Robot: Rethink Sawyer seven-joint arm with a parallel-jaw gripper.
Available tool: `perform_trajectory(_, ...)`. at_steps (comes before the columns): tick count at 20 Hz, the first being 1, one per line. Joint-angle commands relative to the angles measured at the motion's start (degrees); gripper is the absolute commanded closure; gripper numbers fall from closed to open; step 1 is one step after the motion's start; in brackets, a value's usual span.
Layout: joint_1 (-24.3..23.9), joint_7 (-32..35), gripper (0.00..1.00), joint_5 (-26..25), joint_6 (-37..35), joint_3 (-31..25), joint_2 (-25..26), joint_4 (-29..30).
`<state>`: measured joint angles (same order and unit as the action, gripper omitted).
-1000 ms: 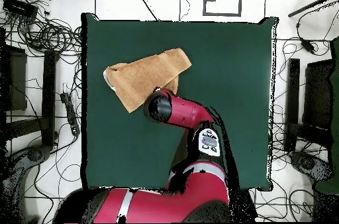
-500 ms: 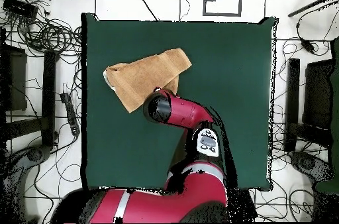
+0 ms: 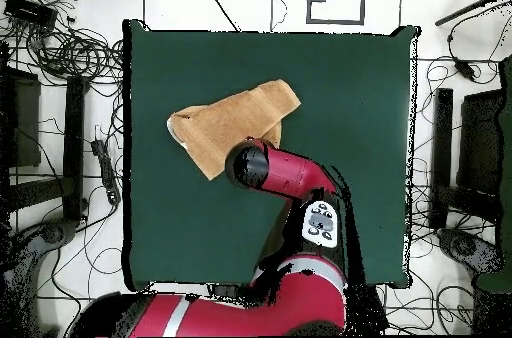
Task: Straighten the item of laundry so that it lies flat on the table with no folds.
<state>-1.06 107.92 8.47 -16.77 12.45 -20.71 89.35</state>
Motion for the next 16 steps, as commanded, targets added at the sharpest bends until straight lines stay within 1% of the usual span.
perform_trajectory(1, -0.2, 6.5, 1.0, -1.9, -8.0, 1.6, -0.4, 3.7)
perform_trajectory(4, -2.0, 5.0, 1.0, -2.8, -7.8, 1.4, -0.3, 3.6)
perform_trajectory(11, -4.1, 3.4, 1.0, -4.5, -9.2, 1.3, -0.4, 2.1)
perform_trajectory(16, -7.8, 0.9, 1.0, -7.0, -8.0, -0.5, -1.4, 3.3)
